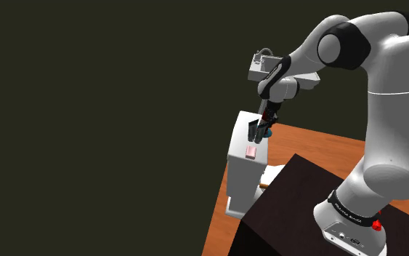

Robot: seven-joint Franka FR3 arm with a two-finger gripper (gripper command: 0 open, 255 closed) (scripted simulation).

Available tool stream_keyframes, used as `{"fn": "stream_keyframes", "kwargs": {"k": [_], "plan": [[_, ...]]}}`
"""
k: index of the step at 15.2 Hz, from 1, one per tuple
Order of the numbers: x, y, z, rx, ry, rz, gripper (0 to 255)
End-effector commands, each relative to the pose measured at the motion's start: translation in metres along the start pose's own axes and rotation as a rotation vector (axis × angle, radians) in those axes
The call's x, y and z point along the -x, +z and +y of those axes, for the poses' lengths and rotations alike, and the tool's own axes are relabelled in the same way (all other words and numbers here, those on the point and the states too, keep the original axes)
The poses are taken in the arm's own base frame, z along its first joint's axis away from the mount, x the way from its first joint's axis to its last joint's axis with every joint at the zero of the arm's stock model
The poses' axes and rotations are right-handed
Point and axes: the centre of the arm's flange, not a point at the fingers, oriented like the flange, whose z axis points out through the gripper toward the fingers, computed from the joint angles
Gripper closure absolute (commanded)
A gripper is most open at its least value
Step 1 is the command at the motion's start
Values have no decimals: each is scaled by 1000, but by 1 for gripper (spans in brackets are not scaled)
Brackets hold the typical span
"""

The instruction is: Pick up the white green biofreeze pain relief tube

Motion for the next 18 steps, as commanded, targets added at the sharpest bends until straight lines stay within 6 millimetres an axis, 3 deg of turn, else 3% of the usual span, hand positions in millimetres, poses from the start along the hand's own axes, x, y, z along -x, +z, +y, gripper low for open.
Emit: {"fn": "stream_keyframes", "kwargs": {"k": [1, 8, 18], "plan": [[0, 1, 0, 0, 0, 0, 255], [0, 1, 0, 0, 0, 0, 255], [2, -52, -1, 0, 0, 0, 255]]}}
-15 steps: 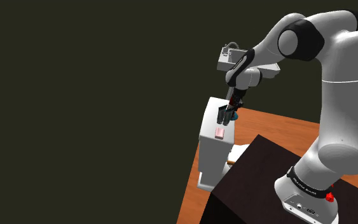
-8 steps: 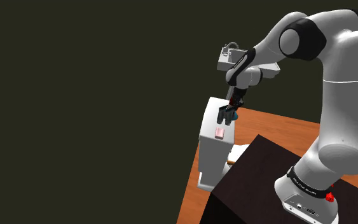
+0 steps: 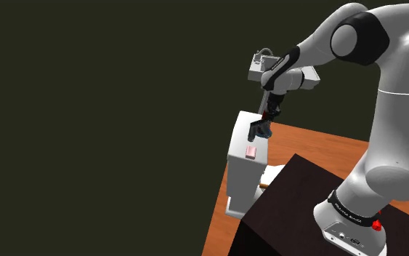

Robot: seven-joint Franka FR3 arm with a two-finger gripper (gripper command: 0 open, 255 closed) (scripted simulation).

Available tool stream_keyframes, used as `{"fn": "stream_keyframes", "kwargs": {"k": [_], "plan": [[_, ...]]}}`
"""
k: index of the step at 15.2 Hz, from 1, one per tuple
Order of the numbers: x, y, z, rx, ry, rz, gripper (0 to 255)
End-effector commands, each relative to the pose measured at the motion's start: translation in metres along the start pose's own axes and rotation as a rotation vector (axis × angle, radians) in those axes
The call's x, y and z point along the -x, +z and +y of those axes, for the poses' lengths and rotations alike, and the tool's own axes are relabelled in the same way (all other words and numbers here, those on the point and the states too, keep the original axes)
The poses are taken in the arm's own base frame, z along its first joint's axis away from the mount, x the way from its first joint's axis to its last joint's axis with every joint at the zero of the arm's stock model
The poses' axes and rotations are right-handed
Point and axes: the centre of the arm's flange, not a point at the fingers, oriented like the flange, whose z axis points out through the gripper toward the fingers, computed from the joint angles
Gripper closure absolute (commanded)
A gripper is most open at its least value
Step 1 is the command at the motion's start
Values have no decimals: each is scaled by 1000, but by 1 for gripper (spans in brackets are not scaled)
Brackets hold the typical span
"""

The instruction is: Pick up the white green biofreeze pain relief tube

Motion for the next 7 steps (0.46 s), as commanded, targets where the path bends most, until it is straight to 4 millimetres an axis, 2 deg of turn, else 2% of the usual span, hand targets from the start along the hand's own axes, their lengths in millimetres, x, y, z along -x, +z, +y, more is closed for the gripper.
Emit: {"fn": "stream_keyframes", "kwargs": {"k": [1, 5, 7], "plan": [[1, -11, 0, 0, 0, 0, 255], [2, -32, 0, 0, 0, 0, 255], [2, -33, 0, 0, 0, 0, 255]]}}
